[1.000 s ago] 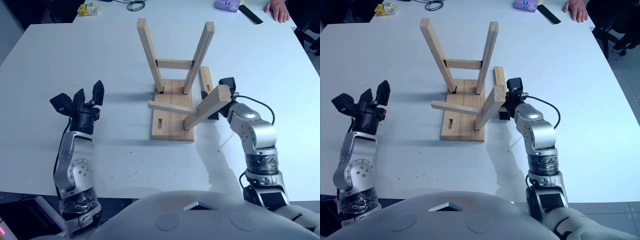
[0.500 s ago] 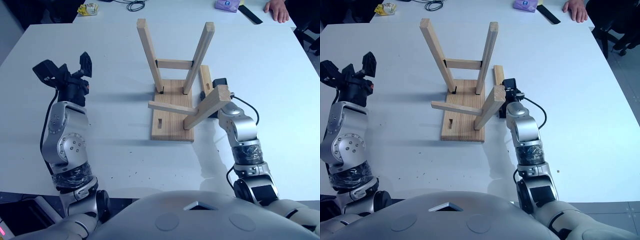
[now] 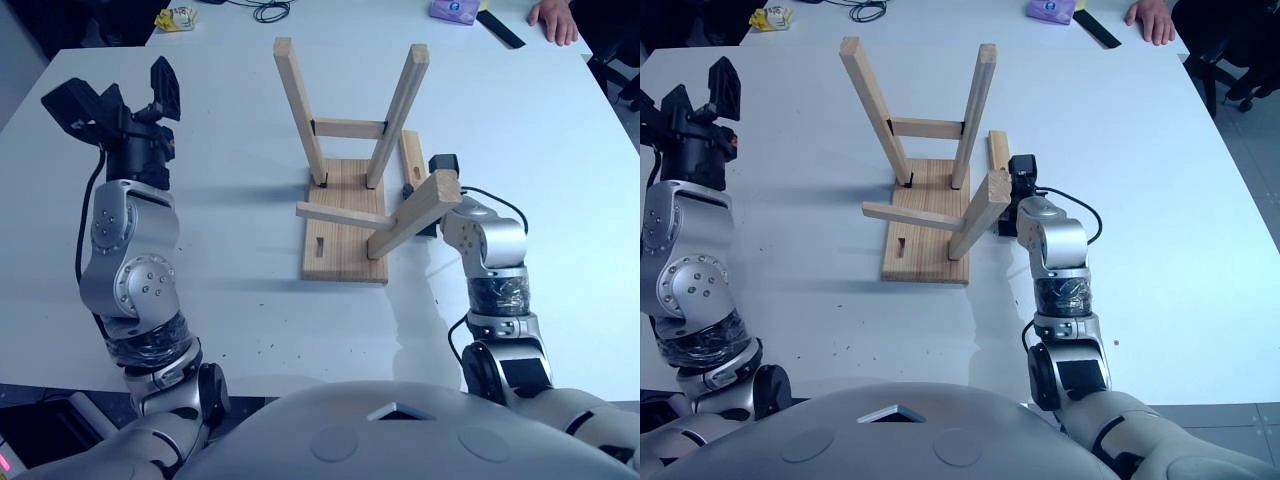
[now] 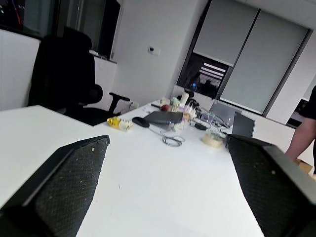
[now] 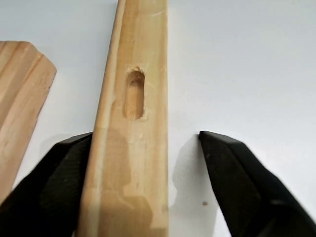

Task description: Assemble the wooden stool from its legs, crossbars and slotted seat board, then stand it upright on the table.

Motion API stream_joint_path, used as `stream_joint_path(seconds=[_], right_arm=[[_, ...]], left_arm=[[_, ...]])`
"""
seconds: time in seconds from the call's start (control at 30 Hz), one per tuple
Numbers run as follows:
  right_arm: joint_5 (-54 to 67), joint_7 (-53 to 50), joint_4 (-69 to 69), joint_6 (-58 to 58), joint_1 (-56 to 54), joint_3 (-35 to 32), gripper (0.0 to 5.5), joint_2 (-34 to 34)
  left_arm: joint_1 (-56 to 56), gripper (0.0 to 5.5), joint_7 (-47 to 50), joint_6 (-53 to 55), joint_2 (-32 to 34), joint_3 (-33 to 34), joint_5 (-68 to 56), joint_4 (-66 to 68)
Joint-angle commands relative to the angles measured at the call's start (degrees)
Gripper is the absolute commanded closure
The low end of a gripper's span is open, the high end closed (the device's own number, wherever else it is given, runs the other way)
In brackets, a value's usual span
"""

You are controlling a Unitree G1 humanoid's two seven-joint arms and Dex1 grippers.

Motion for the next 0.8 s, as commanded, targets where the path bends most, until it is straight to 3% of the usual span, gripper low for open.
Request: stream_joint_path(seconds=[0.03,0.13,0.23,0.43,0.63,0.8], right_arm=[[-1.0,2.1,-1.0,1.6,3.6,4.0,2.6,-2.7],[-5.1,3.7,-1.1,-6.6,6.3,9.0,2.97,-8.1],[-6.3,3.7,-0.6,-10.6,8.6,8.1,3.39,-10.3],[-6.4,2.4,-0.8,-14.3,10.4,6.1,3.41,-9.8],[-3.6,0.1,2.1,-23.9,7.0,-2.3,3.41,-8.2],[6.0,6.2,8.2,-34.7,-5.1,-13.3,3.41,-11.4]], left_arm=[[0.0,1.14,1.2,1.4,-0.3,0.1,0.5,-1.6],[-1.5,1.14,1.3,1.2,-1.1,-0.4,0.2,-0.5],[-4.3,1.14,0.2,1.6,-1.1,-2.3,0.7,1.9],[-6.4,1.14,-1.1,2.3,0.1,-1.5,0.1,3.6],[-9.4,1.14,-4.0,3.4,3.0,0.6,-1.6,6.6],[-13.5,1.14,-9.2,4.4,6.4,7.0,-9.8,12.1]])
